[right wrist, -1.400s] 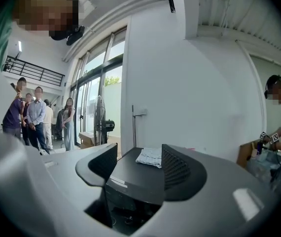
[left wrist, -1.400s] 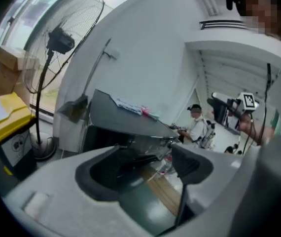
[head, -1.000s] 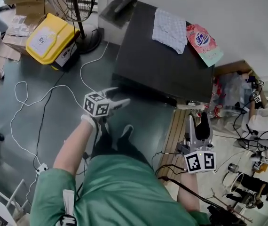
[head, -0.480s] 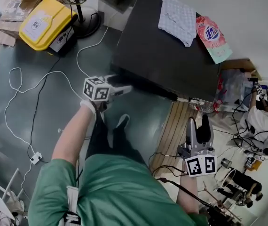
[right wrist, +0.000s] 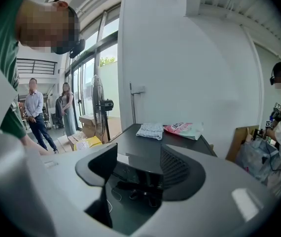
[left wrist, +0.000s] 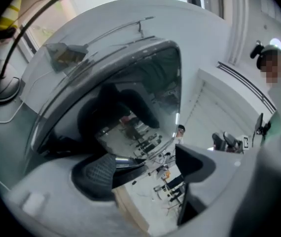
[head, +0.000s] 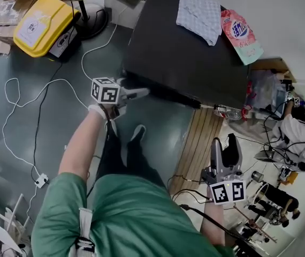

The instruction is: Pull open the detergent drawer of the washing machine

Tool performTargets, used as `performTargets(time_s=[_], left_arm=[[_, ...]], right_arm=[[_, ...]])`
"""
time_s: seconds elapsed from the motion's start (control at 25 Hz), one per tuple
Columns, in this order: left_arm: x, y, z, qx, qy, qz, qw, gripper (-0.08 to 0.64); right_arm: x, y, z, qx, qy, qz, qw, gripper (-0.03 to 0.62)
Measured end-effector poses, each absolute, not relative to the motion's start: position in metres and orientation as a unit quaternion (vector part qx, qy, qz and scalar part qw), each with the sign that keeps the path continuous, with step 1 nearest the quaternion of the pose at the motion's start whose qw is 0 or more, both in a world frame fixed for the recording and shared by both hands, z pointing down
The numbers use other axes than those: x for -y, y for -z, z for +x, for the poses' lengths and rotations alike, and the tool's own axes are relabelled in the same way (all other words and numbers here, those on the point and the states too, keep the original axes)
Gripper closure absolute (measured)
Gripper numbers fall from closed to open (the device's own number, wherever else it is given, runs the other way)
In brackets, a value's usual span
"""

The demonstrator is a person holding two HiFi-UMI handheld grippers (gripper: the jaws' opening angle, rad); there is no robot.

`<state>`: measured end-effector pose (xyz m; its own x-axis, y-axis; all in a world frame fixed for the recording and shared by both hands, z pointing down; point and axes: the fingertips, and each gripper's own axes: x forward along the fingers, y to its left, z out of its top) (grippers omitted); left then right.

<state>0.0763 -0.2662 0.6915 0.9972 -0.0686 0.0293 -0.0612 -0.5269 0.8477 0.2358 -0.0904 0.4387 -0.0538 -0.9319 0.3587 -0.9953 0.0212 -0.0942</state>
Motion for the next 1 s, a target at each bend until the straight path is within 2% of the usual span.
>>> performTargets(time_s=[0.44,0.6,0.88,0.92,0.96,1.0], left_arm=[[0.272,-0.683,0.08,0.028,0.073,0.845,0.528,0.19],[0.271,-0.685,0.079,0.038,0.071,0.848,0.524,0.209],[0.264,-0.683,0.077,0.042,0.074,0.853,0.514,0.183],[0.26,-0.683,0.076,0.039,0.071,0.856,0.51,0.185],[0.255,-0.682,0.073,0.035,0.068,0.859,0.506,0.226],[0.248,-0.683,0.071,0.032,0.065,0.861,0.503,0.234]], right_arm=[[0.076,-0.455,0.221,0.716,-0.177,0.667,0.106,0.321],[0.075,-0.456,0.212,0.724,-0.176,0.659,0.105,0.321],[0.076,-0.46,0.206,0.731,-0.182,0.65,0.104,0.321],[0.077,-0.459,0.205,0.732,-0.181,0.649,0.103,0.321],[0.077,-0.459,0.205,0.732,-0.181,0.648,0.102,0.321],[0.078,-0.459,0.206,0.733,-0.181,0.648,0.101,0.321]])
